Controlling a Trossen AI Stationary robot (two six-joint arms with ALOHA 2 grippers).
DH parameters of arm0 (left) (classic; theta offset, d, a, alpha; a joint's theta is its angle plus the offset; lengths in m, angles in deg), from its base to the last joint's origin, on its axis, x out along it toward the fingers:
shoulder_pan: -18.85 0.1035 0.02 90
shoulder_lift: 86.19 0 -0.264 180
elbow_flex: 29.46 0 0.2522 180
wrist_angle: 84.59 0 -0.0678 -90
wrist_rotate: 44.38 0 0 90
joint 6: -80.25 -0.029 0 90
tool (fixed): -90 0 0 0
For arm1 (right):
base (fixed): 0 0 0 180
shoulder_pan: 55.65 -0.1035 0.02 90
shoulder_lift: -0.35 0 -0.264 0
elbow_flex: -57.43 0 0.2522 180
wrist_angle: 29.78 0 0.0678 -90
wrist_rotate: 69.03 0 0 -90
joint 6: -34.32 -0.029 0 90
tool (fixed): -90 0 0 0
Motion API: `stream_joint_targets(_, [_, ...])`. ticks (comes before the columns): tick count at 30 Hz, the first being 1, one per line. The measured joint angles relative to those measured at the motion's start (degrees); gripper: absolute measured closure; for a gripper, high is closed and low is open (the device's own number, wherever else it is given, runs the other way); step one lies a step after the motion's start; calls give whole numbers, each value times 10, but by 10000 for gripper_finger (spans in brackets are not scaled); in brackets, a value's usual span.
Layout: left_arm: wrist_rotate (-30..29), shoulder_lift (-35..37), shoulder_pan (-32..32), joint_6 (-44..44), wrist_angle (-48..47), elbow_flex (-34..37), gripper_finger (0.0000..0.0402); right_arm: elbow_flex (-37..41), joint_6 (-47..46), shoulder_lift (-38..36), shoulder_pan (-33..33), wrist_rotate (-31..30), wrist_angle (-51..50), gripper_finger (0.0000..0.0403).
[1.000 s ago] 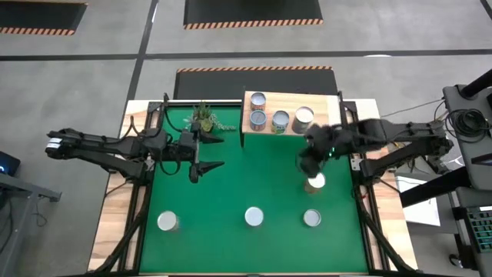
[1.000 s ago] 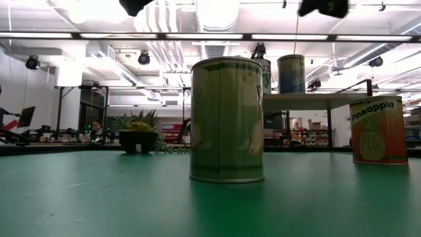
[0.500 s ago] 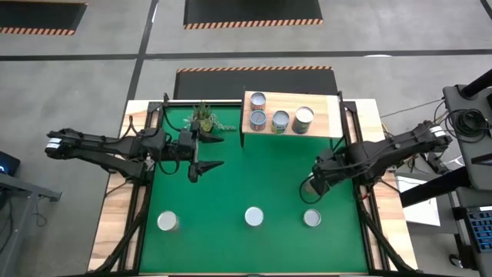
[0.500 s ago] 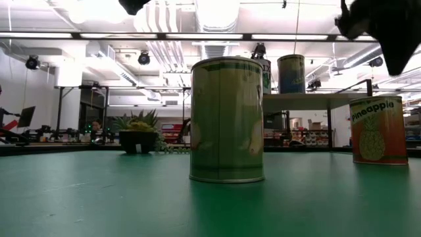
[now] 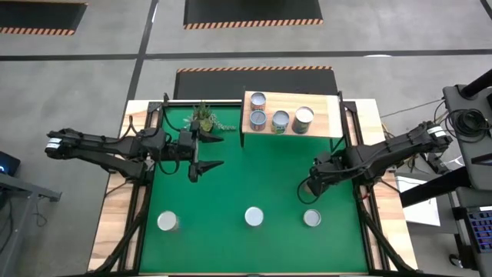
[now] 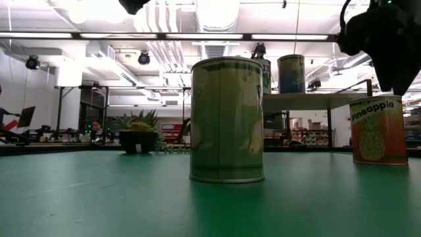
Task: Pick and place cans onto a shelf
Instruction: Put the canned pineapples on the shelf
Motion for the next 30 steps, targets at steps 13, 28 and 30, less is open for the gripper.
stream_joint_targets(13, [0,0,0,0,1,0,56,13,16,20,0,-16,43,28])
stream_joint_targets(28, [0,0,0,0,1,0,56,13,37,95,5,-44,62,73])
stream_joint_targets(30, [0,0,0,0,1,0,56,13,39,94,7,-39,62,100])
